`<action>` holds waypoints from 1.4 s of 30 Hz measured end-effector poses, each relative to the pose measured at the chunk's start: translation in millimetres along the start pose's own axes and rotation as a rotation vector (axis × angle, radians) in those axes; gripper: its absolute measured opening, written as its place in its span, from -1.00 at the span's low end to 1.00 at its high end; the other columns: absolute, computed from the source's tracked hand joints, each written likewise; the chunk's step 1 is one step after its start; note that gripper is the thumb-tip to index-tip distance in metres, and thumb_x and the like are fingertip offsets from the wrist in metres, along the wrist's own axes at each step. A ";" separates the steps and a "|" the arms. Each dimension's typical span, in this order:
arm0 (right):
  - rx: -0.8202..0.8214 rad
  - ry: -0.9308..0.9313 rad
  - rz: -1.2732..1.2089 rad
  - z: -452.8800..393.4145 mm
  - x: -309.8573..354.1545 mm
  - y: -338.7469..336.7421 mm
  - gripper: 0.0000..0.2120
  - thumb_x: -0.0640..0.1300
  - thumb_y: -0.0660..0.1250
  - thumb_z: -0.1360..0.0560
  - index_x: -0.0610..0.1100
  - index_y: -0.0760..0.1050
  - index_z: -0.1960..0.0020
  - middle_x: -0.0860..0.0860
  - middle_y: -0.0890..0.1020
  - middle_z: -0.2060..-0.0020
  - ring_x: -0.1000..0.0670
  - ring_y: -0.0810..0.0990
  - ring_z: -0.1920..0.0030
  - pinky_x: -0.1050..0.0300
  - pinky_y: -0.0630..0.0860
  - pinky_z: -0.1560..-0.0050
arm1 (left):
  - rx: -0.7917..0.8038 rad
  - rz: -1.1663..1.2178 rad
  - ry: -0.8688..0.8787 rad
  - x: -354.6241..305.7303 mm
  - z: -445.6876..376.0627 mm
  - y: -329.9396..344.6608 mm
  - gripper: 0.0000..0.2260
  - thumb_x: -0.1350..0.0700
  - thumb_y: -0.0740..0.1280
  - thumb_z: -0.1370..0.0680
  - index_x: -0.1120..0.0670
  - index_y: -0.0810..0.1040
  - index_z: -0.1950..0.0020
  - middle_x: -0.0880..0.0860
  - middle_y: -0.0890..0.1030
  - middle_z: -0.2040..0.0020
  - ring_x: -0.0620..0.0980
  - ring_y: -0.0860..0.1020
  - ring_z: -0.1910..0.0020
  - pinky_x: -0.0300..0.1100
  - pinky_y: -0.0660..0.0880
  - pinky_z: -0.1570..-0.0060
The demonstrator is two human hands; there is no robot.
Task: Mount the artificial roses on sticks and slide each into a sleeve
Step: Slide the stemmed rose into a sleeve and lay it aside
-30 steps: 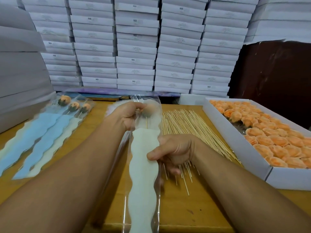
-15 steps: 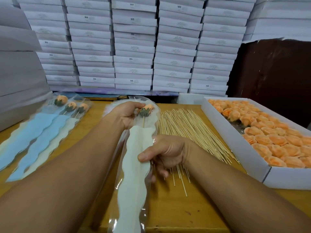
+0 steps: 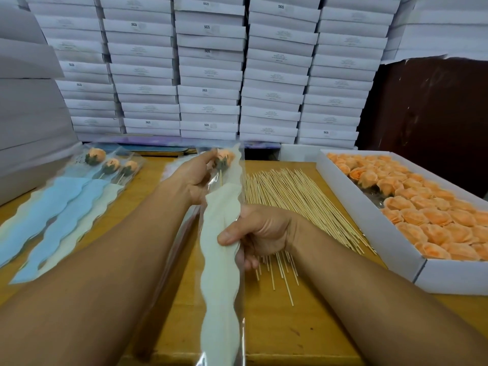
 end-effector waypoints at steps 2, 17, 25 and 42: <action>-0.050 -0.026 -0.007 0.9 1.7 -6.4 -0.86 -0.28 0.25 -0.54 -0.27 0.58 0.02 -0.09 0.69 0.35 0.05 0.61 0.50 0.29 0.51 0.55 | 0.003 -0.061 -0.006 5.4 3.3 -1.3 -0.52 -0.20 0.29 -0.60 0.21 0.63 -0.17 0.20 0.68 -0.02 0.14 0.68 0.13 0.03 0.65 0.15; -0.312 0.012 -0.051 15.2 -0.6 -37.5 -0.85 -0.17 0.36 -0.48 -0.24 0.61 0.04 -0.05 0.55 0.45 0.07 0.51 0.54 0.29 0.38 0.56 | 0.094 -0.592 0.057 37.7 120.7 -1.4 -0.82 0.12 0.47 -0.50 0.25 0.64 0.08 0.11 0.68 0.29 -0.04 0.63 0.42 -0.27 0.51 0.48; -0.317 0.005 -0.009 15.8 -0.5 -37.9 -0.88 -0.15 0.37 -0.49 -0.21 0.56 0.05 -0.05 0.49 0.42 0.11 0.46 0.52 0.31 0.31 0.54 | 0.101 -0.418 0.020 56.0 129.8 -2.0 -0.85 0.22 0.47 -0.43 0.28 0.69 0.05 0.20 0.70 0.21 0.01 0.66 0.39 -0.24 0.56 0.46; -0.571 -0.104 -0.111 18.3 5.1 -57.4 -0.61 0.19 0.38 -0.51 -0.15 0.66 0.12 -0.04 0.59 0.37 0.03 0.56 0.42 0.25 0.46 0.47 | -0.052 -0.533 0.125 -6.9 115.4 -50.3 -0.73 0.27 0.47 -0.31 0.30 0.61 0.02 0.23 0.68 0.15 0.06 0.64 0.35 -0.18 0.60 0.36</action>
Point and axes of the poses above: each hand's wrist, its own z-axis away from the middle knuckle, its own y-axis out of the palm, x = y × z, the point moved 5 cm from there along -z, towards the middle knuckle
